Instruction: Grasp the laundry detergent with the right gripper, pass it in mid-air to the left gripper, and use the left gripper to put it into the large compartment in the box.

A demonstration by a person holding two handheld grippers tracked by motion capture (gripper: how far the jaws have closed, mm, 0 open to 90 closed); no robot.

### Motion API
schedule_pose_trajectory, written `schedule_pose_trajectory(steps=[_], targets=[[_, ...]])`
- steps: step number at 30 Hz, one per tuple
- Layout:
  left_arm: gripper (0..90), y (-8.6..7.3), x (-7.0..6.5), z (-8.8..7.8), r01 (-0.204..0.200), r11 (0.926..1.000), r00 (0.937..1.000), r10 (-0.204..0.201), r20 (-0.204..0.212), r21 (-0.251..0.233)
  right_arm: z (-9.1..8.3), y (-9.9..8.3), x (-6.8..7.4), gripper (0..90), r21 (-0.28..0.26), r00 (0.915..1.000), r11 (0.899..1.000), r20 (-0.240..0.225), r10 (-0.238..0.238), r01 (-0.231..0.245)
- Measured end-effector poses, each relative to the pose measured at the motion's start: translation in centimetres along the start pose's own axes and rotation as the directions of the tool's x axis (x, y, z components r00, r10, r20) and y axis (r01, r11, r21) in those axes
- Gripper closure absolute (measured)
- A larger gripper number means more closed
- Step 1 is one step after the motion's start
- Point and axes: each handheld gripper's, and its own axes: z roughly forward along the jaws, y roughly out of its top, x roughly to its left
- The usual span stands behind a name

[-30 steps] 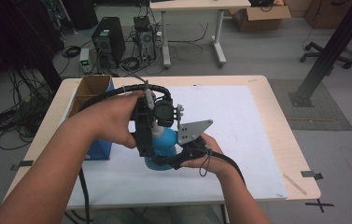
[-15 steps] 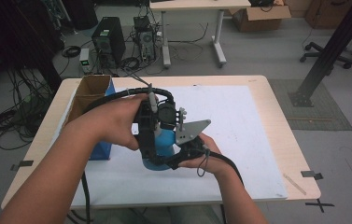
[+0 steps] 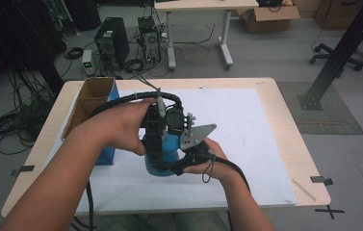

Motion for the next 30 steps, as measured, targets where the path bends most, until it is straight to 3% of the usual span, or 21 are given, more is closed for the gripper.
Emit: schedule_pose_trajectory(steps=[30], targets=[[27.3, -0.14, 0.09, 0.13, -0.004, 1.0, 0.9997, 0.004, 0.024, -0.001, 0.03, 0.24, 0.08, 44.5, 0.008, 1.0, 1.0, 0.006, -0.001, 0.001]])
